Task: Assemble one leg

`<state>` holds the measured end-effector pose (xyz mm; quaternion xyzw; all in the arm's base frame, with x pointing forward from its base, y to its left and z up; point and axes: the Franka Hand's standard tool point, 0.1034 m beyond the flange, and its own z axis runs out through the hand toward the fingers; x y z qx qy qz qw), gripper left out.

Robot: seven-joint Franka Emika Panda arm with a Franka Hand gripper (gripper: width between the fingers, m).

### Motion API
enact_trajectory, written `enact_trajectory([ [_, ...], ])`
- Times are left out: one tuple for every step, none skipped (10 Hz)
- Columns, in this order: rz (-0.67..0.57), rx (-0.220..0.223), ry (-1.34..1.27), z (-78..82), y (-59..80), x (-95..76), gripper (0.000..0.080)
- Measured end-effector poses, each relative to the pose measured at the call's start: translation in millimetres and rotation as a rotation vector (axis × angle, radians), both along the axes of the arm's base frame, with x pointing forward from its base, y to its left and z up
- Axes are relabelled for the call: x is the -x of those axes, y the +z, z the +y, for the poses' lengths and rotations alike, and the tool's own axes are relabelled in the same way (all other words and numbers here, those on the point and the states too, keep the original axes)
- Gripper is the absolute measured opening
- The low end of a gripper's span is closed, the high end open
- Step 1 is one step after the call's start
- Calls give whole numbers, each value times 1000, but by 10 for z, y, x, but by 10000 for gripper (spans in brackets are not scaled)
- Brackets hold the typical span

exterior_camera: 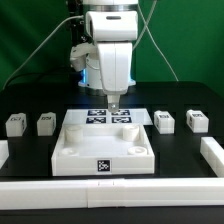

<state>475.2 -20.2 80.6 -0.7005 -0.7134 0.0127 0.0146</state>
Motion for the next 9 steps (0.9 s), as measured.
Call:
enact_trajectory([
  [10,-2,-17,-72,-112,177,650],
  [14,-6,-29,-122,-211,309,650],
  [15,-11,-34,-166,-318,384,650],
  [19,-16,-43,-185,-421,418,650],
  [20,-21,-45,-181,-505,439,650],
  [26,-24,-47,-175,-568,457,650],
  [29,-26,-50,-167,-614,465,650],
  [25,-27,-58,-157,-651,465,650],
  [24,-27,-59,-163,-650,463,650],
])
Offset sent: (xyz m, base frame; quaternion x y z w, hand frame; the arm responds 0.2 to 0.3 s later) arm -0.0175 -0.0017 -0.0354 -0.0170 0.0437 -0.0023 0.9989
